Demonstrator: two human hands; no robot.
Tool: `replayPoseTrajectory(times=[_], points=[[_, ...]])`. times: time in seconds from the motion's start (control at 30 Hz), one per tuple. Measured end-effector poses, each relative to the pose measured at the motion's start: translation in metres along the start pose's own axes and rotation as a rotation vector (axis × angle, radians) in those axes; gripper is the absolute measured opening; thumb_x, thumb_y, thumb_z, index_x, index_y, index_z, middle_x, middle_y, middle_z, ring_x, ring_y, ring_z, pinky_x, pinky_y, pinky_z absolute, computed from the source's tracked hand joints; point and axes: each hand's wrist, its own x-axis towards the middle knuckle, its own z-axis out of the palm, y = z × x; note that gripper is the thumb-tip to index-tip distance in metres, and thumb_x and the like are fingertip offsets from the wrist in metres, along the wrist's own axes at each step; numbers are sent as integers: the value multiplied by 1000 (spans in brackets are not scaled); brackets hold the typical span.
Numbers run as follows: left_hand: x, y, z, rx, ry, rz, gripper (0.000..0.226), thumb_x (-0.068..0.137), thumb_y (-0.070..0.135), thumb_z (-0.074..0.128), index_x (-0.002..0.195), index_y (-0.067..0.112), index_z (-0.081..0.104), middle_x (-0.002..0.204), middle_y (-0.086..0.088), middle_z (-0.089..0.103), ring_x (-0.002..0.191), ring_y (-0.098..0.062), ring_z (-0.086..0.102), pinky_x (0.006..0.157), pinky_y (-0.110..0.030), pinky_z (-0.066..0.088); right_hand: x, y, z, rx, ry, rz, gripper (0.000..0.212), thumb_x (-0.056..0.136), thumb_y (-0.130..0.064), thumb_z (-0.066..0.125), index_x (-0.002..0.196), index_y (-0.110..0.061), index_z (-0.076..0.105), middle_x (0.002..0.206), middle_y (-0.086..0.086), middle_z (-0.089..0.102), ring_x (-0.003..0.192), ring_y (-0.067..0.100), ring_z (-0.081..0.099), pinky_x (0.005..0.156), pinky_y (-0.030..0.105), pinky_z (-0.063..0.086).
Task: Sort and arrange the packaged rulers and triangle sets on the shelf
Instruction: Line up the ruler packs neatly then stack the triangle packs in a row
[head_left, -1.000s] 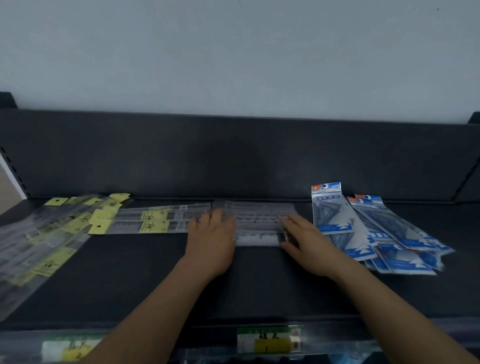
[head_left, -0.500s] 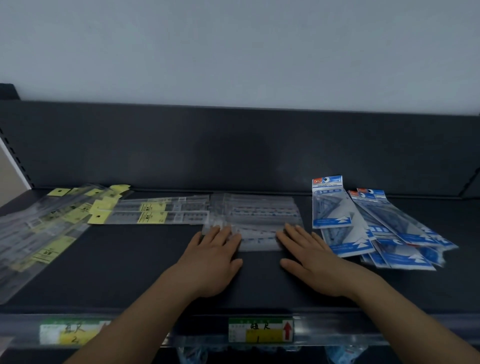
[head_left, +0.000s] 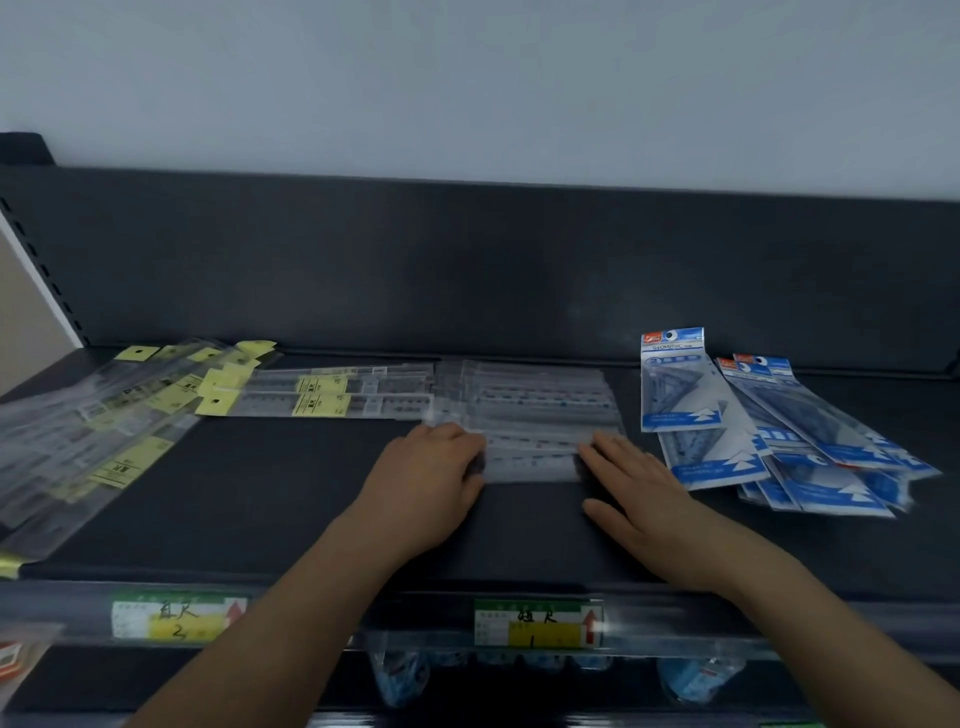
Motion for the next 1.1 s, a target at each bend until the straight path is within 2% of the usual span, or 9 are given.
replayPoseTrajectory(times=[0.13,0.23,0.3,0.5,0.63,0.83,0.9,1.0,1.1], points=[[-7,-6,-9,-97,56,-35,44,99,39,41,140,26,44,136,5,51,120,-17,48,98,-32,43,2,-13,-6,108,150,-13,62,100,-42,36,153,-25,10,160,-9,0,145,4,-5,115,19,-3],[-21,-19,-20,-163,145,-59,40,99,40,42,135,27,50,131,8,56,117,-12,52,94,-27,43,9,-39,-6,337,246,-56,53,97,-39,45,148,-28,32,154,-14,24,136,-7,15,114,16,12],[-30,-32,-27,-208,190,-93,37,98,40,43,131,29,54,125,10,59,113,-10,53,91,-25,44,17,-60,-1,365,296,-90,49,96,-38,47,143,-27,41,151,-12,33,132,-7,23,114,18,21],[-71,-96,-49,-258,276,-215,35,96,42,46,128,30,57,121,15,62,111,-5,55,92,-23,46,51,-138,2,347,366,-184,43,96,-37,49,138,-27,48,141,-15,44,128,-3,36,103,10,22],[-93,-158,-68,-198,306,-306,36,95,39,49,128,26,58,124,10,62,114,-10,55,94,-23,41,81,-199,5,389,349,-232,42,96,-40,49,136,-29,49,139,-16,47,127,-1,40,100,13,30],[-102,-255,-88,41,225,-469,43,86,47,59,121,22,62,120,-3,64,110,-25,56,95,-36,42,124,-285,10,456,286,-250,41,98,-38,48,137,-28,48,141,-15,46,129,3,40,97,14,30],[-96,-268,-88,36,132,-477,49,81,53,61,118,22,62,117,-2,64,107,-23,57,91,-34,45,139,-307,13,456,273,-228,41,98,-35,49,137,-25,48,141,-11,47,129,6,41,99,15,30],[-88,-273,-83,-10,-15,-455,39,82,47,63,107,18,59,108,-1,63,98,-18,59,74,-28,44,161,-328,21,343,286,-195,41,97,-31,51,136,-18,50,139,-3,50,129,13,43,107,24,32],[-83,-277,-80,6,-16,-432,32,85,43,62,100,16,57,102,-2,62,94,-18,57,68,-25,36,173,-330,30,221,289,-155,37,96,-29,53,128,-11,57,133,4,54,124,19,45,106,29,34]])
